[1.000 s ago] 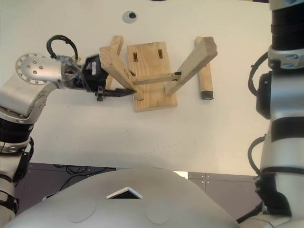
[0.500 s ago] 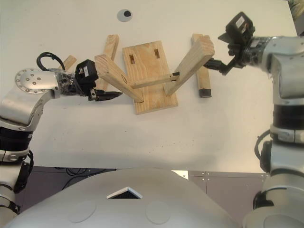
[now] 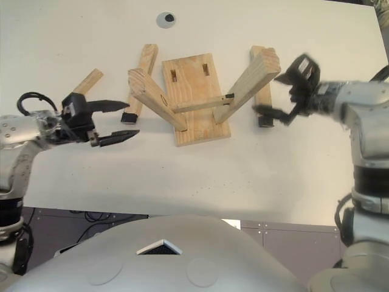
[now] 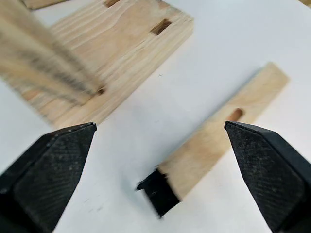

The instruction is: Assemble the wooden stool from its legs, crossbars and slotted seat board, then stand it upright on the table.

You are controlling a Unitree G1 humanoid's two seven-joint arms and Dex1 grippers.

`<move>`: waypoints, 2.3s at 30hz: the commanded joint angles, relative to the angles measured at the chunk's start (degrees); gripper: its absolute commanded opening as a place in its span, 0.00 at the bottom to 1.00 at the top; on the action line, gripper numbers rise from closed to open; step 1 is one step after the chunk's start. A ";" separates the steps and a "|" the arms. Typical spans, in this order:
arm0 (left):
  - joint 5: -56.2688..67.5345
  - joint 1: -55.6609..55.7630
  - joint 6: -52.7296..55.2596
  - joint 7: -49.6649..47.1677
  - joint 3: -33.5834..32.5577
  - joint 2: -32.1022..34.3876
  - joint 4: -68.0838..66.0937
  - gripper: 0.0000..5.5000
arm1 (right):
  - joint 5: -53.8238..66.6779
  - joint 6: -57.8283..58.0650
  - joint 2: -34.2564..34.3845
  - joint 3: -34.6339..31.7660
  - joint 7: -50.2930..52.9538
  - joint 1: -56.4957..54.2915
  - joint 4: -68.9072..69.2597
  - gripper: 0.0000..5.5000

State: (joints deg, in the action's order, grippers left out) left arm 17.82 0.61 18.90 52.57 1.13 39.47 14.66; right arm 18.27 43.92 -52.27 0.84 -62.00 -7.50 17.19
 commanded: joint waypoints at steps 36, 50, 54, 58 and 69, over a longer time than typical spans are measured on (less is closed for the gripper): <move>25.50 16.50 10.10 -24.46 -4.91 -3.62 24.20 0.61 | -0.88 -1.22 0.38 5.77 4.06 -2.53 -1.83 0.89; 12.74 5.45 5.95 -20.26 4.14 -7.98 6.39 0.61 | 21.87 6.97 8.25 0.23 3.12 -0.47 8.05 0.89; 14.65 7.15 5.62 -17.33 8.64 -14.16 8.59 0.61 | 13.63 2.17 9.01 5.06 7.07 -3.05 2.18 0.89; 15.42 5.03 7.59 -12.07 16.10 -14.75 13.90 0.61 | 6.56 -4.24 7.45 7.29 6.74 -6.27 -4.02 0.89; 6.19 14.13 2.83 -7.14 8.18 -5.85 -3.43 0.61 | 0.92 -11.14 0.27 7.07 -0.79 -0.99 -6.06 0.89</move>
State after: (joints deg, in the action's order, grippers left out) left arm 26.82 11.35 24.08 45.21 10.69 32.83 15.75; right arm 19.66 33.78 -49.37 8.45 -61.13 -10.09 9.71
